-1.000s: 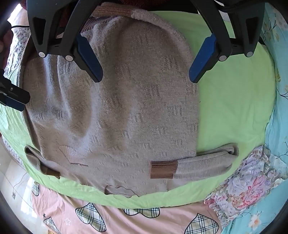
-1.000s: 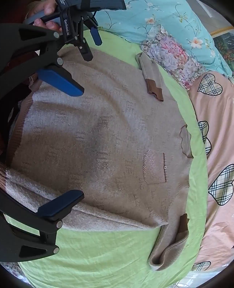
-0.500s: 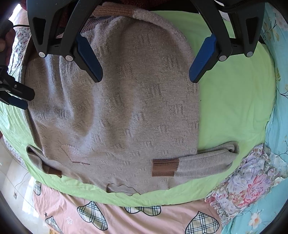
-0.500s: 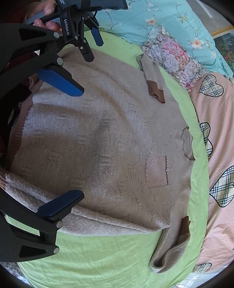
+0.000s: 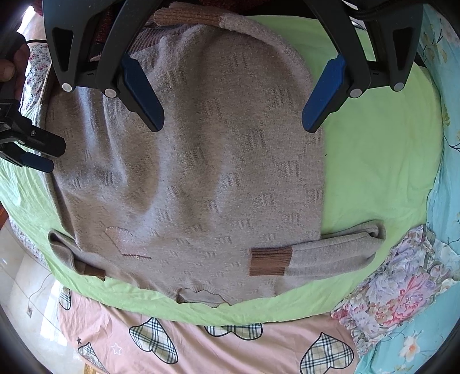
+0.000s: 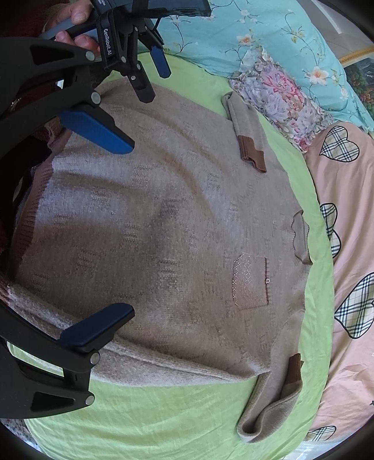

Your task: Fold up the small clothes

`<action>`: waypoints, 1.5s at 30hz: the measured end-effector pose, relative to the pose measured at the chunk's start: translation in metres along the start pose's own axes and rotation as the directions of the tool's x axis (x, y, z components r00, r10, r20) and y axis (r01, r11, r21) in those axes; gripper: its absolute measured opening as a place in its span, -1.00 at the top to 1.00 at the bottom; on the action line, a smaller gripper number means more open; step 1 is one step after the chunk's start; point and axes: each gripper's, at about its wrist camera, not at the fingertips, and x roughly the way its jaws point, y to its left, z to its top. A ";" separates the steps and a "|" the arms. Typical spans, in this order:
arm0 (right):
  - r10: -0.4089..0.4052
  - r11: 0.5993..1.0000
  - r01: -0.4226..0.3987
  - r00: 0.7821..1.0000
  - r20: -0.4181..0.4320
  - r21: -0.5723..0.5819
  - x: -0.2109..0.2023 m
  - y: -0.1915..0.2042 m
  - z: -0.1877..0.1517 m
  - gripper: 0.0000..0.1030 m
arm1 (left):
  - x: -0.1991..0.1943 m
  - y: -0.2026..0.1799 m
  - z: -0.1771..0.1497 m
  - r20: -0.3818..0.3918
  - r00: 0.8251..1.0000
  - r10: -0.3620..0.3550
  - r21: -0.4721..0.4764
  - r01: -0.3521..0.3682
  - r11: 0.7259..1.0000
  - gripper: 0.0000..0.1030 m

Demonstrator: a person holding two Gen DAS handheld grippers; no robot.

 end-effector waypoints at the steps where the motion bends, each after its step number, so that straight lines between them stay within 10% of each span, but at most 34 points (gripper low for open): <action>1: 0.005 1.000 -0.005 1.000 0.009 0.000 0.000 0.000 0.000 -1.00 | 0.000 0.000 0.000 0.002 1.000 0.005 0.006 -0.005 1.000 -0.89; 26: -0.128 0.990 0.125 0.991 0.047 0.061 -0.020 -0.077 0.078 -0.99 | 0.027 0.001 0.060 0.026 1.000 -0.001 0.057 -0.001 0.998 -0.90; 45: -0.386 0.912 0.398 0.915 0.114 -0.102 0.038 -0.180 0.232 -0.74 | 0.073 0.025 0.110 -0.062 0.998 0.027 -0.046 -0.030 0.998 -0.90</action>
